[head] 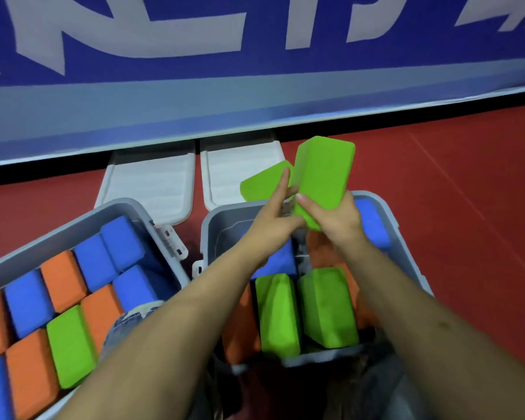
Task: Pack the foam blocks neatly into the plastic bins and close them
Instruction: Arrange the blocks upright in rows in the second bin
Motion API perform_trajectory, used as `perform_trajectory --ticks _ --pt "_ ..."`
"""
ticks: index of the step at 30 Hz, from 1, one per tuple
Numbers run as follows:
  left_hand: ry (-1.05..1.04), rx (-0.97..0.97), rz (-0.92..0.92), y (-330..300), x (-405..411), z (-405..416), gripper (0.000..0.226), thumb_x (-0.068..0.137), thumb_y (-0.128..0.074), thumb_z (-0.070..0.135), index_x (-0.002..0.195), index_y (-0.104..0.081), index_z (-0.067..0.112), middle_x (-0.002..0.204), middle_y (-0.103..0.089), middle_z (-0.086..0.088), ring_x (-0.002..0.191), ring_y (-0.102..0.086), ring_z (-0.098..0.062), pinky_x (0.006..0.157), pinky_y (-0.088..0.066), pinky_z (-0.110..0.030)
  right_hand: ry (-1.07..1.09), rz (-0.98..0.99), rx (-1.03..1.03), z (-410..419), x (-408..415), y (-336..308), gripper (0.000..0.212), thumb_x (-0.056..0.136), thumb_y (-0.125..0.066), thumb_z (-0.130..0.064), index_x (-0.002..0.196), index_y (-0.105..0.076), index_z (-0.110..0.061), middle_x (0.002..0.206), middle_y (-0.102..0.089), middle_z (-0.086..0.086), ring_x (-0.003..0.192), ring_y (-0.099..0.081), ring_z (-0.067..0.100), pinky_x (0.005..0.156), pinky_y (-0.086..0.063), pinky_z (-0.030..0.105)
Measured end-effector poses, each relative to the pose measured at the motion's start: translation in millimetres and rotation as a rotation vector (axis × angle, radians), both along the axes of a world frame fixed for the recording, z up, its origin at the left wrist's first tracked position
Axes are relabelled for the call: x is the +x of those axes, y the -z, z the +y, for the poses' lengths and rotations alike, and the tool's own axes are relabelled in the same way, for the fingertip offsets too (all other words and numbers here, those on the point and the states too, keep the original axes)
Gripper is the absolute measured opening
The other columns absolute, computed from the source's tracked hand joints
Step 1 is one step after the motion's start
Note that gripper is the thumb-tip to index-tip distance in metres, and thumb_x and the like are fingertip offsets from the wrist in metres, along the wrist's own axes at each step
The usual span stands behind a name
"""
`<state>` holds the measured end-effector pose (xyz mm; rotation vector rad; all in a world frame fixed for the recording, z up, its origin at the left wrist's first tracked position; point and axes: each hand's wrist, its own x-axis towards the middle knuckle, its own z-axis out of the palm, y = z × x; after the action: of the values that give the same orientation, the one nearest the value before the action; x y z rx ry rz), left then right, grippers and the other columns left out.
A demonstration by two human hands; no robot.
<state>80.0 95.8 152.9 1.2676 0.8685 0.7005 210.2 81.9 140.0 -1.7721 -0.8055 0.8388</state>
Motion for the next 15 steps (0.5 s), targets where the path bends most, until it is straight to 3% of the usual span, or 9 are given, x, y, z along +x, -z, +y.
perform_trajectory --ticks 2,3,5,8,11,13,15 --pt "0.071 -0.286 -0.109 6.4 4.1 13.0 0.074 0.09 -0.04 -0.01 0.147 -0.027 0.036 0.142 -0.046 0.01 0.11 -0.059 -0.01 0.079 -0.053 -0.027 0.069 -0.248 -0.023 -3.5 19.6 -1.4 0.073 0.063 -0.086 -0.036 0.119 -0.052 -0.005 0.105 -0.063 0.003 0.092 -0.059 0.015 0.074 -0.038 0.013" --pt "0.114 -0.367 -0.137 11.0 5.3 19.7 0.068 0.091 -0.038 -0.007 0.143 -0.035 0.036 0.14 -0.05 0.008 0.111 -0.06 -0.015 0.085 -0.051 -0.036 0.1 -0.356 0.021 -4.8 26.9 -0.6 0.069 0.065 -0.085 -0.032 0.118 -0.051 -0.004 0.106 -0.063 0.008 0.094 -0.059 0.02 0.071 -0.035 0.015" --pt "0.14 -0.438 -0.08 24.0 7.8 34.5 0.048 0.095 -0.041 0.005 0.131 -0.047 0.036 0.129 -0.061 0.008 0.111 -0.061 -0.018 0.093 -0.046 -0.04 0.103 -0.479 0.117 -4.4 36.8 3.7 0.066 0.065 -0.085 -0.026 0.116 -0.051 -0.004 0.106 -0.062 0.015 0.096 -0.059 0.028 0.07 -0.035 0.02" --pt "0.083 -0.4 0.275 66.6 7.9 50.9 0.023 0.098 -0.045 0.023 0.116 -0.058 0.03 0.121 -0.066 0.002 0.098 -0.062 -0.014 0.082 -0.045 -0.032 0.047 -0.519 0.144 0.2 48.5 23.2 0.07 0.061 -0.085 -0.022 0.118 -0.05 -0.002 0.11 -0.057 0.015 0.1 -0.054 0.029 0.076 -0.034 0.018" --pt "0.12 -0.208 0.79 122.5 -5.6 69.0 0.035 0.098 -0.05 0.03 0.129 -0.053 0.016 0.116 -0.064 -0.005 0.088 -0.06 -0.019 0.068 -0.043 -0.026 0.03 -0.576 0.193 0.9 54.5 42.5 0.075 0.058 -0.081 -0.03 0.119 -0.051 0.001 0.113 -0.057 0.016 0.104 -0.053 0.032 0.088 -0.037 0.026" --pt "0.265 -0.061 1.047 153.9 -9.4 81.1 0.052 0.096 -0.054 0.032 0.14 -0.042 0.007 0.126 -0.058 -0.01 0.103 -0.06 -0.025 0.082 -0.043 -0.025 0.001 -0.627 0.199 3.7 57.5 58.3 0.076 0.06 -0.073 -0.04 0.121 -0.05 0.001 0.116 -0.057 0.018 0.107 -0.054 0.035 0.09 -0.038 0.031" --pt "0.352 0.031 1.132 176.6 -0.5 91.3 0.061 0.093 -0.057 0.037 0.141 -0.039 0.004 0.139 -0.05 -0.014 0.121 -0.054 -0.028 0.099 -0.04 -0.027 -0.035 -0.68 0.204 10.2 62.8 72.0 0.076 0.063 -0.065 -0.045 0.121 -0.048 0.002 0.118 -0.056 0.021 0.108 -0.054 0.036 0.092 -0.037 0.033"
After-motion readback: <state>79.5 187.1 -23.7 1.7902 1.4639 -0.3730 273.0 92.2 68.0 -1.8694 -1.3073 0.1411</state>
